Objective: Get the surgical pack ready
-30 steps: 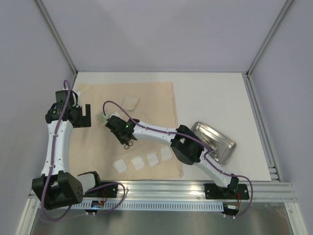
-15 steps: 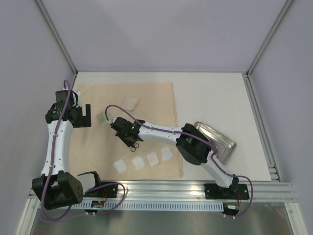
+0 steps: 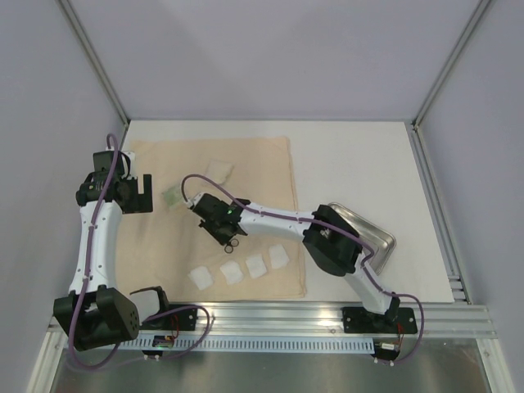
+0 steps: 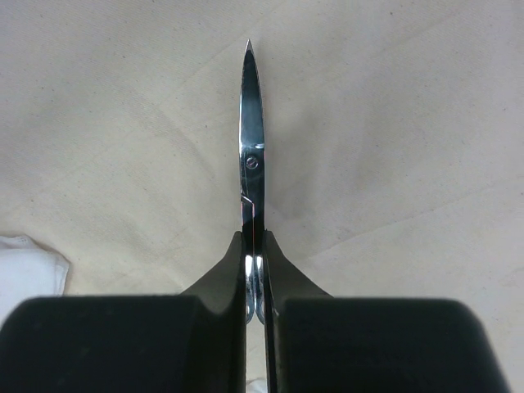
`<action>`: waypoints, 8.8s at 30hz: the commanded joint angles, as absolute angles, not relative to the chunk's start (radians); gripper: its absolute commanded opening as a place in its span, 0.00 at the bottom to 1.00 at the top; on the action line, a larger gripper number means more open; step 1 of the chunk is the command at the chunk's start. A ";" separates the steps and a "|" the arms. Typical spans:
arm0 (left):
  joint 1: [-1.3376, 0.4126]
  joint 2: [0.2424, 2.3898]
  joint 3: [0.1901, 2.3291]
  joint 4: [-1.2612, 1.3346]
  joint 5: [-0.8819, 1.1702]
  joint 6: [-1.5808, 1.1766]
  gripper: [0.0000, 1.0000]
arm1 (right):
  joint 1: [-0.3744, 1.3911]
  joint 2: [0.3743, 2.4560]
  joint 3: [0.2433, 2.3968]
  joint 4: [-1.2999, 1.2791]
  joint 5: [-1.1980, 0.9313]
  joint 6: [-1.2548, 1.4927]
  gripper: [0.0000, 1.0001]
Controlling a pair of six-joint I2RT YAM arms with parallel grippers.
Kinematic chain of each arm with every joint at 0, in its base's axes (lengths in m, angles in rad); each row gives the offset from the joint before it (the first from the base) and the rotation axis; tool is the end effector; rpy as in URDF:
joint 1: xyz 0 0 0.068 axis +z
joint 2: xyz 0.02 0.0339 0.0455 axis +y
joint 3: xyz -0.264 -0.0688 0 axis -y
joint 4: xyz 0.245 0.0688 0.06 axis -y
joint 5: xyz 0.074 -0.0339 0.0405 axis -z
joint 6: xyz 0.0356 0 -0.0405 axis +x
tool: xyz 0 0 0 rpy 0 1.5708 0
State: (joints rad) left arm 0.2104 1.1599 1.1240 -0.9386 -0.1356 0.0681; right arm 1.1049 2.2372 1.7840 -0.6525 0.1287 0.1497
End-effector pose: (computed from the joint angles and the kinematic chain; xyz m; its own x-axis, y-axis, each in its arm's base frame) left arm 0.2170 0.0513 0.3163 -0.8264 -0.1076 -0.5527 -0.2255 0.9627 0.1498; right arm 0.2192 0.4257 0.1700 -0.5253 -0.7155 -0.4606 -0.7907 0.6105 -0.0465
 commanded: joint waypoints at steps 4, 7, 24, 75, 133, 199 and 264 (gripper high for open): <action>0.216 1.161 1.134 -0.928 -0.123 0.069 1.00 | 1.091 2.134 1.750 -0.603 0.140 0.115 0.01; 0.216 1.161 1.135 -0.930 -0.123 0.069 1.00 | 1.086 2.123 1.733 -0.601 0.141 0.107 0.01; 0.216 1.173 1.141 -0.933 -0.115 0.071 1.00 | 0.976 1.774 1.378 -0.575 0.129 -0.164 0.00; 0.216 1.192 1.163 -0.957 -0.092 0.069 1.00 | 0.726 1.390 0.811 -0.822 0.466 -0.394 0.24; 0.216 1.137 1.117 -0.977 0.104 0.140 0.94 | 0.735 1.716 0.882 -0.321 -0.419 0.449 0.33; 0.216 1.114 1.109 -0.973 0.100 0.144 0.94 | 0.824 1.828 0.982 -0.305 -0.494 0.607 0.37; 0.216 1.152 1.135 -0.989 0.109 0.141 0.94 | 0.479 1.580 1.077 -0.850 -0.068 -0.382 0.01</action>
